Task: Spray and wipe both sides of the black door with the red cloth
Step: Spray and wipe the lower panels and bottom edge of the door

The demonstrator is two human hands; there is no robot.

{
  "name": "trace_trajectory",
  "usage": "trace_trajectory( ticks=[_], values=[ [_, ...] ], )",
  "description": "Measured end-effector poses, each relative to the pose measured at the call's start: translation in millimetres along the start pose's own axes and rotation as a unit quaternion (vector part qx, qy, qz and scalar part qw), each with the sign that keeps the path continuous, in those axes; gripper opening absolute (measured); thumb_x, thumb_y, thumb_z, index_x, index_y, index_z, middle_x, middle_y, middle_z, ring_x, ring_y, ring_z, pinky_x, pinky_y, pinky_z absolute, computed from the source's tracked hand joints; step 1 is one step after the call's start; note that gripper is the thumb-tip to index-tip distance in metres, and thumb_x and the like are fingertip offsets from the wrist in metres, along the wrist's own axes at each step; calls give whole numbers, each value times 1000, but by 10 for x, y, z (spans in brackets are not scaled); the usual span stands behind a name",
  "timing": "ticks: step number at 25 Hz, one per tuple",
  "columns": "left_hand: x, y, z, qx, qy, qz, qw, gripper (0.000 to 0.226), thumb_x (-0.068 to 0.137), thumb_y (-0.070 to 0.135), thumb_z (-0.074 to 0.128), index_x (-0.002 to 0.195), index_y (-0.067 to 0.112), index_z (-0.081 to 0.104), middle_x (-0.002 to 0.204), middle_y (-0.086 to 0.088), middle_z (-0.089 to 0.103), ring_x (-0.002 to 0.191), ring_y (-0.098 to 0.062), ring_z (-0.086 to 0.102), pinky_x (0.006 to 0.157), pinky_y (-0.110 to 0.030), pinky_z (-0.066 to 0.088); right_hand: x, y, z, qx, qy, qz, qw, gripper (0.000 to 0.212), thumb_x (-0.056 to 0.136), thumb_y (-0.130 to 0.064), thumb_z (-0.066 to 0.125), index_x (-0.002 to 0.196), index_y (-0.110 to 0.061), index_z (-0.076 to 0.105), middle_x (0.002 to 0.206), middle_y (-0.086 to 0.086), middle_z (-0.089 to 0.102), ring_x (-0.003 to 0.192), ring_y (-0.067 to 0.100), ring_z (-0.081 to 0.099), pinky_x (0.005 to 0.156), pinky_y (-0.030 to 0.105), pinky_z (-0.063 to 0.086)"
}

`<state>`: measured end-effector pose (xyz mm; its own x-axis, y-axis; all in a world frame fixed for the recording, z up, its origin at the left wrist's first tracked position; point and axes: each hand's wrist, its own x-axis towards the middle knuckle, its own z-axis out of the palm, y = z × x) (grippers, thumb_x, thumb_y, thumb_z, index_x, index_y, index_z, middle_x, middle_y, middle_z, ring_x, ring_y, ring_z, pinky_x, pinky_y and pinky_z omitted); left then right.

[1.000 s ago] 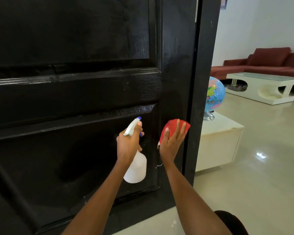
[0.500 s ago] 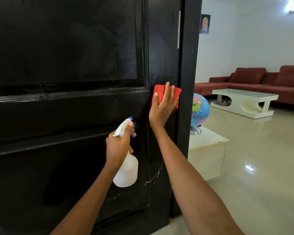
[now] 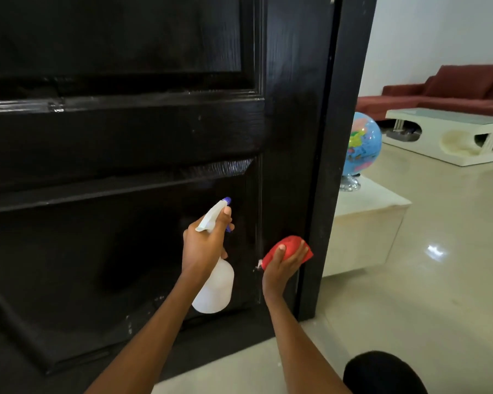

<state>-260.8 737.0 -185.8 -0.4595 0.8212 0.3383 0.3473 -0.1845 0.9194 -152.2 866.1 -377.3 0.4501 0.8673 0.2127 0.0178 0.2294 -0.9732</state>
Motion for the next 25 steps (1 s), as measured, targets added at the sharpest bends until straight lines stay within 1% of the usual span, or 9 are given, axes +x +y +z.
trace_trajectory(
  ticks=[3,6,9,12,14,16,18,22,25],
  values=[
    [-124,-314,-9,12,-9,-19,1000,42,96,53,55,91,15,71,87,12,73,51,-26,66,54,-30,57,-169,213,-60,81,16,123,989,110,79,-94,33,164,-30,5,170,5,9,152,38,23,117,57,35],
    [-157,-446,22,16,-16,-32,999,43,95,55,55,94,15,72,84,6,73,53,-28,66,52,-30,56,-177,-22,27,119,26,127,984,94,87,-83,35,163,-36,6,171,-1,8,154,36,19,117,60,33],
    [-187,-464,21,12,14,-11,1000,38,95,51,57,99,17,71,81,2,73,54,-20,65,49,-24,53,-166,-531,217,57,9,6,998,76,99,-67,33,164,-37,8,172,-6,-1,157,29,3,122,61,18],
    [-285,-517,-19,2,54,23,998,27,95,50,56,98,26,69,79,4,71,59,-13,65,49,-20,52,-68,-1026,384,-31,-52,-186,981,64,106,-46,42,163,-32,16,173,-1,0,158,28,-7,126,46,3],
    [-366,-571,-21,10,57,27,998,25,93,53,55,96,31,67,77,4,69,60,-12,65,50,-21,53,57,-1109,374,-85,-68,-261,959,61,107,-43,45,162,-29,22,172,2,3,158,31,-8,128,43,2],
    [-416,-678,-9,16,54,11,998,29,91,56,55,96,30,67,78,4,69,58,-14,65,51,-21,54,72,-857,317,-135,-65,-275,950,64,107,-49,42,163,-28,20,172,3,4,158,33,-4,128,49,10],
    [-449,-786,11,12,56,3,998,40,90,58,54,99,23,70,79,4,70,58,-15,66,53,-20,53,-89,-410,234,-152,-64,-214,963,67,106,-55,37,163,-35,9,172,0,0,159,30,-2,126,50,15],
    [-527,-961,89,28,53,7,998,47,90,61,52,101,19,71,80,-4,71,57,-20,65,57,-25,54,-509,404,86,-88,-76,-41,992,70,104,-58,36,161,-44,-2,171,-13,-8,158,24,2,121,49,25],
    [-595,-1103,137,24,55,-6,998,45,90,61,52,99,21,70,80,-9,71,55,-23,64,57,-32,54,-629,913,15,-34,-61,64,996,79,99,-67,37,162,-38,-1,172,-4,-1,155,32,16,118,52,35]
  ],
)
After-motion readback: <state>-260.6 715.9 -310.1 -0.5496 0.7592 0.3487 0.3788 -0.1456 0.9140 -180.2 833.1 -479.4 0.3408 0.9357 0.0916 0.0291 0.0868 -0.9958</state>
